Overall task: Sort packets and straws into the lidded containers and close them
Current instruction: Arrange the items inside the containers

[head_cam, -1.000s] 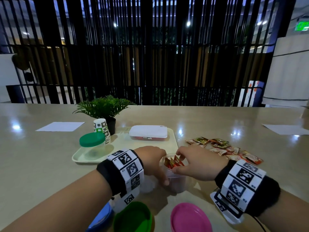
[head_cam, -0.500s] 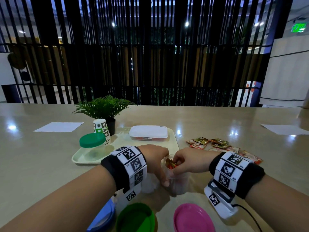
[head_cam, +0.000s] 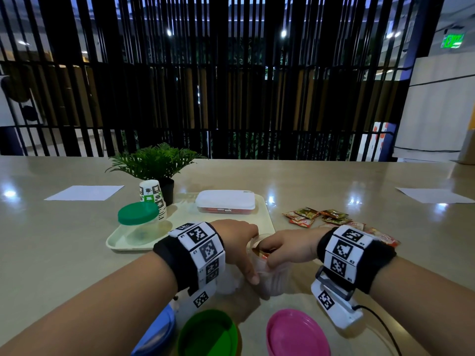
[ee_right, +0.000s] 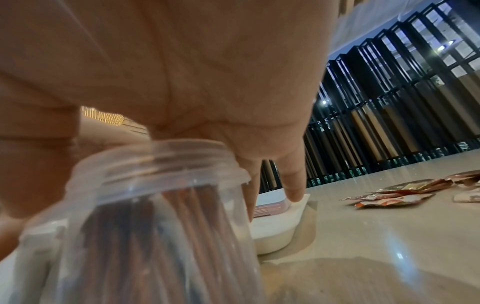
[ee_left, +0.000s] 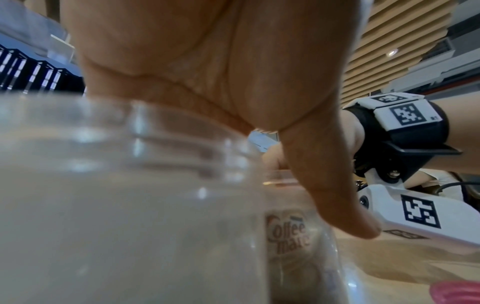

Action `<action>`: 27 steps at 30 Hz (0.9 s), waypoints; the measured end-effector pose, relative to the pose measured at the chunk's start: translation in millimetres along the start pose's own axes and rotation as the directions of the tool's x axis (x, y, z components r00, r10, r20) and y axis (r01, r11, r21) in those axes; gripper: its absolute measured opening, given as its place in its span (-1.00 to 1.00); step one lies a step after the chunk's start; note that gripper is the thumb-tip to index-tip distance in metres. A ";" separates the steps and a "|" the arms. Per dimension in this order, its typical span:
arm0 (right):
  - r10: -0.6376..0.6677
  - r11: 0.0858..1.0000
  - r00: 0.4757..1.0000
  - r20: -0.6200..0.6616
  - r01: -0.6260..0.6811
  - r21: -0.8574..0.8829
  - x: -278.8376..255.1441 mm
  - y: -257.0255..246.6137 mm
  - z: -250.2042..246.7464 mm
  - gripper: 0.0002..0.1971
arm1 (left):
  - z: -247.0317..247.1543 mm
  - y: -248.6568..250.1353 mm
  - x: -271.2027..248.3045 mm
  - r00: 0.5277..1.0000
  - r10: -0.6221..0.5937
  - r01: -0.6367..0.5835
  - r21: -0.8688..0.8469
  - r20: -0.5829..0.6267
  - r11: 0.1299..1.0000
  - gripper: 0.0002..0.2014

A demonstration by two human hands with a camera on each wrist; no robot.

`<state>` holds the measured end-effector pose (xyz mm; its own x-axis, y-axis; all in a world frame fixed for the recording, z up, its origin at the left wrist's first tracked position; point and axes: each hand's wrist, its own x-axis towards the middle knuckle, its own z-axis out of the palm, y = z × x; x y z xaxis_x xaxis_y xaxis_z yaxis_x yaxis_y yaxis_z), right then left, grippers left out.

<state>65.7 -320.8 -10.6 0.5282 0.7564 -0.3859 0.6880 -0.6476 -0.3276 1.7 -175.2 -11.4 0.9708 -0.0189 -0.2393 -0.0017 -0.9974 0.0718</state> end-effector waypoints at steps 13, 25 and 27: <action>-0.102 0.990 0.995 0.022 0.104 -0.092 -11.3 -1.9 -2.2 -0.51 | -1.4 1.0 -5.2 1.000 0.004 -0.004 -0.050 -0.007 0.999 0.00; -0.086 0.987 0.978 -0.192 0.057 -0.151 -29.4 4.4 -18.5 -0.61 | 2.4 -2.2 -8.4 0.998 0.018 -0.025 -0.133 -0.052 0.991 -0.07; -0.088 0.978 0.972 -0.220 0.042 -0.206 -27.6 3.1 -18.4 -0.64 | 2.7 -2.6 -7.6 0.998 0.015 -0.022 -0.116 -0.058 0.993 -0.07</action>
<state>62.4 -342.0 14.9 0.5619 0.8122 -0.1567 0.7974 -0.5822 -0.1588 -6.3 -172.7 -12.4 0.9830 -0.0296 -0.1812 0.0051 -0.9821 0.1883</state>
